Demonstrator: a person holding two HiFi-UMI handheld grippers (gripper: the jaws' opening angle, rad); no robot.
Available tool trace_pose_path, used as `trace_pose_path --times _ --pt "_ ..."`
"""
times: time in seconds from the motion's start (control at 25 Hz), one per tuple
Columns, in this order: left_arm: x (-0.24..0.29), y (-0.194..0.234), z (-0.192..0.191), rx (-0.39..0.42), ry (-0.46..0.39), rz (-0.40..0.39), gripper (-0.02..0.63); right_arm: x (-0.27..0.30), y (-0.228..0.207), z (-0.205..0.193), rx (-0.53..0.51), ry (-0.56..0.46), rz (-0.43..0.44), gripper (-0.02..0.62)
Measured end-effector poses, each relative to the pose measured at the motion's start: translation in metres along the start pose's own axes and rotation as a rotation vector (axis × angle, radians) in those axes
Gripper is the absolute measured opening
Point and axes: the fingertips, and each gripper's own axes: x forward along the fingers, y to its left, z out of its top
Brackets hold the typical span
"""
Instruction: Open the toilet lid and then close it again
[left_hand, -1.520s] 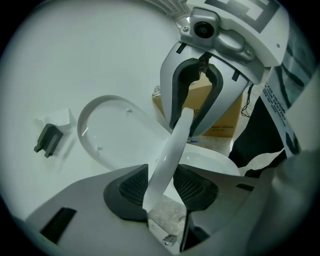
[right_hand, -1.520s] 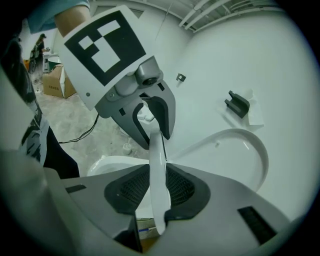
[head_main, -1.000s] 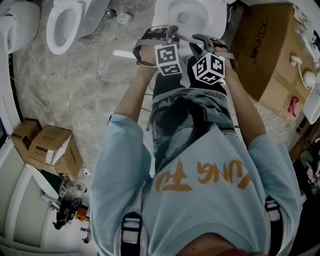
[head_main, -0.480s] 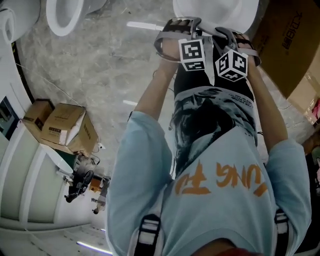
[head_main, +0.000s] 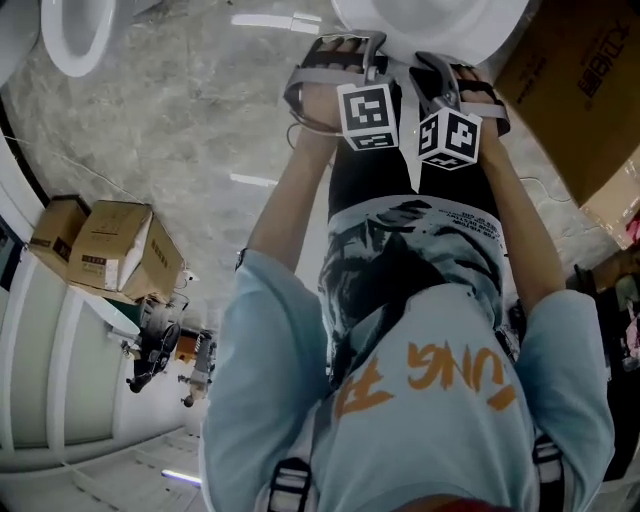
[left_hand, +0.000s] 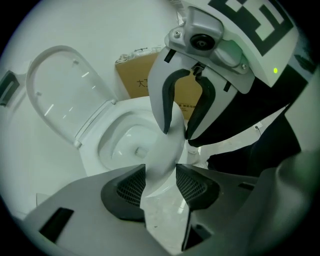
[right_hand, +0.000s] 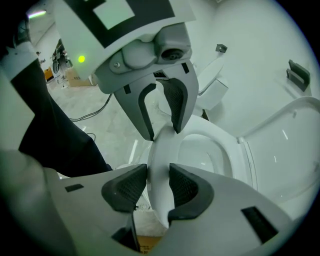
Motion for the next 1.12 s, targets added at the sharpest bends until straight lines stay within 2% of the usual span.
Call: trace_pose_path --times 0.2,0.84,1.0,1.12 --pt "0.029 -0.016 -0.013 0.057 0.064 -0.010 0.196 0.028 0.016 -0.012 0.033 0.016 0.031 0.153" --pt "0.088 -0.027 -0.036 0.045 0.134 -0.089 0.189 0.088 0.027 -0.035 0.066 0.020 0.031 0.146" --pt "0.093 -0.032 -0.037 0.053 0.136 -0.124 0.190 0.091 0.031 -0.037 0.104 0.000 0.056 0.146" --pt "0.090 -0.032 -0.035 0.020 0.128 -0.156 0.186 0.087 0.029 -0.037 0.165 -0.033 0.097 0.143"
